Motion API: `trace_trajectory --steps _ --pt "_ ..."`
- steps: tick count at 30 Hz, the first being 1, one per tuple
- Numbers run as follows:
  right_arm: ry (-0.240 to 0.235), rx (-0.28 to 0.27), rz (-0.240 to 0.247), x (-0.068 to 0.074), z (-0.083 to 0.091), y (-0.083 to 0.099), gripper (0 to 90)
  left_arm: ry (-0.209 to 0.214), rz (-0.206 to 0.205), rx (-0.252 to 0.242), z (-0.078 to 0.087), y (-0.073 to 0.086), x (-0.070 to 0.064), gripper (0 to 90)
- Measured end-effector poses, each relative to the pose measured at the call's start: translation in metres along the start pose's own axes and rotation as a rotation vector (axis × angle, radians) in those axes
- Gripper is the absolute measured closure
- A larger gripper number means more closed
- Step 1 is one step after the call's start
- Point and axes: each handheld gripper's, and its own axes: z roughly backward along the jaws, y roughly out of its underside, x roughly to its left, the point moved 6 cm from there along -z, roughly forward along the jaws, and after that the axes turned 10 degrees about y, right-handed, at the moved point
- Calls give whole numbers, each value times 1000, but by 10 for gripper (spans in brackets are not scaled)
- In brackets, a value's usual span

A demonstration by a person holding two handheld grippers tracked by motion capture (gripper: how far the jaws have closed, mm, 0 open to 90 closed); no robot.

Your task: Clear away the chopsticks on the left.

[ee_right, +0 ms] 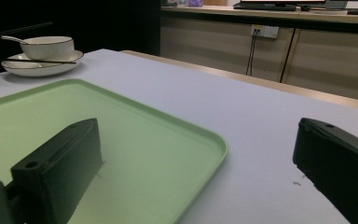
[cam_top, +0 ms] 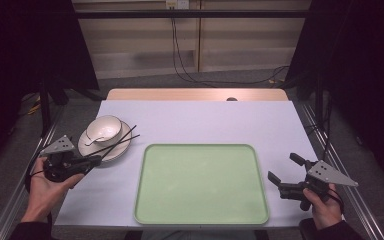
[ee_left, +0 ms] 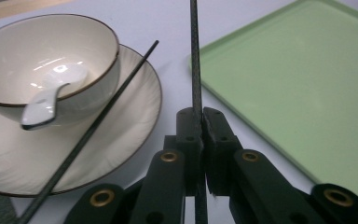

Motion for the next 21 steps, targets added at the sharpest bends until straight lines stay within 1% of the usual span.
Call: trace_trajectory --steps 3,6,7,8,10,11,12,13,15,16,17,18,21 --pt "0 0 -1 0 0 0 9 -8 31 -14 -6 2 -11 861" --pt "0 -3 1 0 0 0 9 -5 42 -18 -10 3 -20 861" --pt "0 -3 1 0 0 0 9 -5 42 -18 -10 3 -20 860" --pt "-6 -4 5 1 0 0 9 -5 53 -21 -12 4 -23 860" --pt "-11 -1 7 1 0 0 9 -1 59 -22 -14 4 -29 860" --pt "-7 0 10 1 0 0 8 -18 67 -29 -17 4 -34 860" --pt "-7 0 10 1 0 0 8 -18 67 -29 -17 4 -34 860" --pt "-3 -2 10 1 0 0 8 -14 86 -33 -18 5 -39 860" --pt "-3 -4 14 1 0 0 8 -14 106 -28 -20 6 -43 860" --pt "-5 -4 12 2 0 0 8 -14 106 -28 -20 6 -43 860" --pt "-5 -6 11 2 0 0 8 -17 111 -28 -23 7 -49 861" --pt "-5 -8 14 2 0 0 8 -19 112 -19 -24 8 -51 861" --pt "-2 -9 14 2 0 0 8 -28 139 -32 -26 9 -60 861"
